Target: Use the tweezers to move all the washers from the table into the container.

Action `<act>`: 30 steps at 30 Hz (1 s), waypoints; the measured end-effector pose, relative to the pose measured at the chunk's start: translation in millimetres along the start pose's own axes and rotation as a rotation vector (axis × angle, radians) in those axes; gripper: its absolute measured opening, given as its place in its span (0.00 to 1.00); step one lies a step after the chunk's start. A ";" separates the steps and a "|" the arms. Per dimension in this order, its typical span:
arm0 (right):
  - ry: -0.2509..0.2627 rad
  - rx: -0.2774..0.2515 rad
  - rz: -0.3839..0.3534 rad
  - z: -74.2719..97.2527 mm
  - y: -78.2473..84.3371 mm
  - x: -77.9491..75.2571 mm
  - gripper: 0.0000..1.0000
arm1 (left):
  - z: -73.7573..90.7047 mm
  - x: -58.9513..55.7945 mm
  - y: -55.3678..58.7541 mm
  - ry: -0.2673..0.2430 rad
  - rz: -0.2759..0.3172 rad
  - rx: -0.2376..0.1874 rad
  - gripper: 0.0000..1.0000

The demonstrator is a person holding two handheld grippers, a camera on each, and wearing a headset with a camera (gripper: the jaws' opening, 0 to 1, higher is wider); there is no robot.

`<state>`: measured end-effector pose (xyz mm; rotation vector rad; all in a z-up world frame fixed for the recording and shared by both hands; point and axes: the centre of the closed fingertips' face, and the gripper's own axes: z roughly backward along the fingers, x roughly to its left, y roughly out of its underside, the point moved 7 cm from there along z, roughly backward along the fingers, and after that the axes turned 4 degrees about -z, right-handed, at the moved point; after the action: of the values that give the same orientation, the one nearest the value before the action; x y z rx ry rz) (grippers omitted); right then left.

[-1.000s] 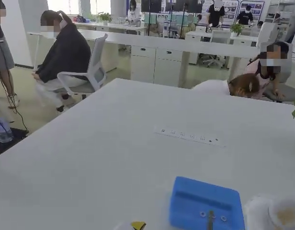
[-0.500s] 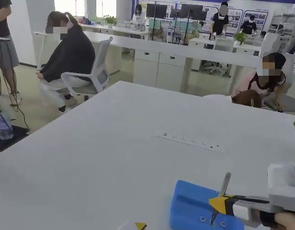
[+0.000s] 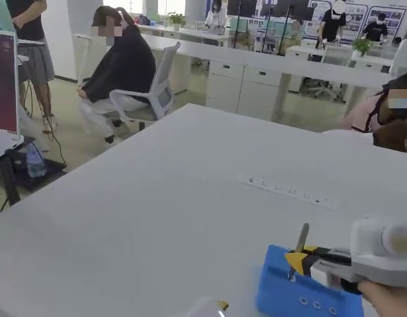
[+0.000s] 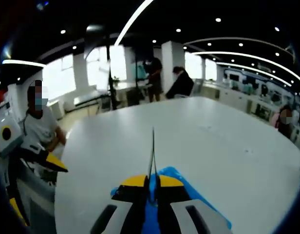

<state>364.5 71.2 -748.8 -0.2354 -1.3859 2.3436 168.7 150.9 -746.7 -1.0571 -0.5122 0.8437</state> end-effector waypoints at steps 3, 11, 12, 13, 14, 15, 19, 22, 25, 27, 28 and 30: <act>0.013 0.013 0.020 -9.5 10.8 -2.1 0.04 | -0.4 2.0 1.6 -0.009 0.002 0.010 0.94; 0.036 0.005 -0.067 -6.5 32.1 -10.3 0.04 | -1.7 3.0 5.1 -0.010 -0.005 0.035 0.93; 0.028 -0.019 -0.096 -4.7 32.9 -11.2 0.04 | -1.7 2.9 5.3 -0.010 -0.008 0.037 0.93; 0.021 -0.021 -0.101 -3.6 34.8 -13.4 0.04 | -1.7 2.7 5.5 -0.009 -0.009 0.040 0.92; 0.022 -0.012 -0.090 -3.6 37.5 -14.4 0.04 | -1.7 2.5 5.8 -0.007 -0.009 0.043 0.92; 0.020 -0.007 -0.078 -1.7 38.2 -10.5 0.04 | -1.8 2.3 6.0 -0.006 -0.010 0.045 0.92; 0.007 -0.026 -0.076 -1.0 36.3 -9.1 0.04 | -1.0 3.2 6.7 -0.013 -0.010 0.049 0.93; 0.006 -0.030 -0.087 0.2 37.7 -12.3 0.05 | -0.6 2.9 6.5 -0.013 -0.012 0.049 0.93; 0.018 -0.072 -0.112 4.7 32.7 -14.5 0.05 | -0.6 1.2 7.1 -0.003 -0.017 0.057 0.93; 0.024 -0.080 -0.108 7.5 29.1 -15.4 0.05 | -0.6 0.9 7.3 -0.003 -0.024 0.062 0.93; 0.028 -0.086 -0.107 9.5 26.2 -15.9 0.05 | -0.5 1.0 7.3 -0.004 -0.025 0.062 0.93; 0.031 -0.100 -0.109 13.3 21.5 -16.7 0.05 | -0.1 1.5 6.6 -0.007 -0.020 0.056 0.93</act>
<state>369.5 44.3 -761.9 -0.2186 -1.4648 2.1765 167.3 153.5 -752.7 -0.9969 -0.5015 0.8398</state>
